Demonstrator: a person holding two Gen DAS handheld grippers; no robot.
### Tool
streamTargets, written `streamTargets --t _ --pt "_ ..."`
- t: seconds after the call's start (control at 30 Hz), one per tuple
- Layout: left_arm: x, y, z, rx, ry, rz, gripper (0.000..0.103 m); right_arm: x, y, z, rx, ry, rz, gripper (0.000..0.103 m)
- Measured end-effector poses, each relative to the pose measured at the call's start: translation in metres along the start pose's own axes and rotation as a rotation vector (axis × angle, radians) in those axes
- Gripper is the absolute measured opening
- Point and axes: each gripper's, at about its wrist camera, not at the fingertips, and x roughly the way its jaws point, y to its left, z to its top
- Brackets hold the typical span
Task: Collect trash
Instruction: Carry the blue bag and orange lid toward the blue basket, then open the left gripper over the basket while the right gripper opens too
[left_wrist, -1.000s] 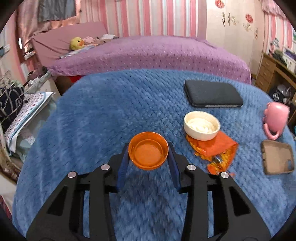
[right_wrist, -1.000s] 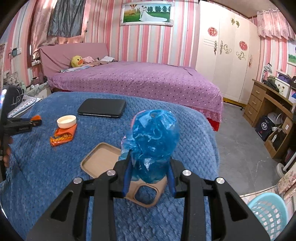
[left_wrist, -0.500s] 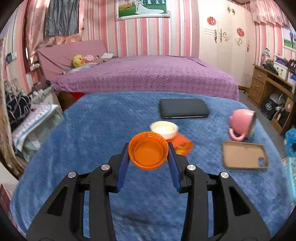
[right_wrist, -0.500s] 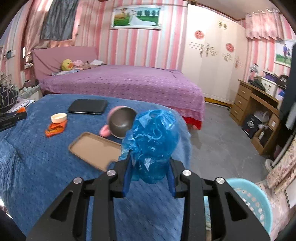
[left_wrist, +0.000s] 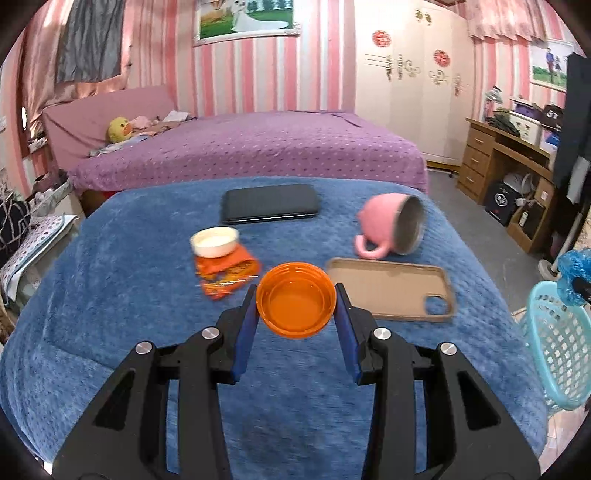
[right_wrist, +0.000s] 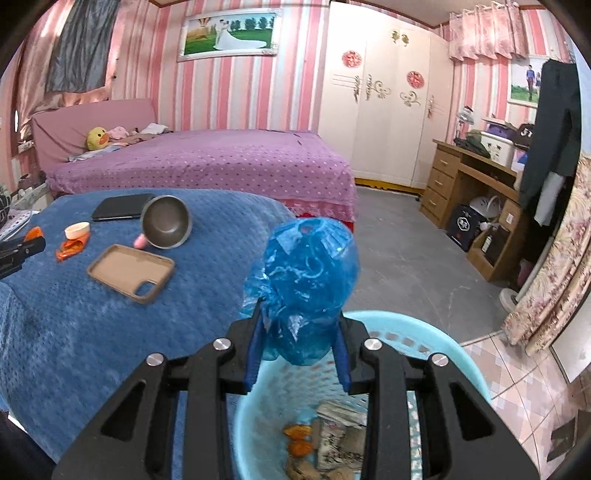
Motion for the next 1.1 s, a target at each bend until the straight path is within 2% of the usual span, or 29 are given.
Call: streamTargets --t 0.47,0.77,1.1 --pt "0.000 -0.093 -0.003 0.027 0.015 -0.088 0.039 0.000 -0.072 -0.029 0.078 0.041 -0.038 0.032" --pt "0.008 -0.175 -0.020 0.139 0.019 -0.146 0.039 0.004 -0.102 -0.036 0.104 0.054 -0.067 0.032" --pt "-0.002 -0.263 -0.044 0.233 0.051 -0.286 0.039 0.000 -0.132 -0.045 0.165 0.060 -0.095 0.032"
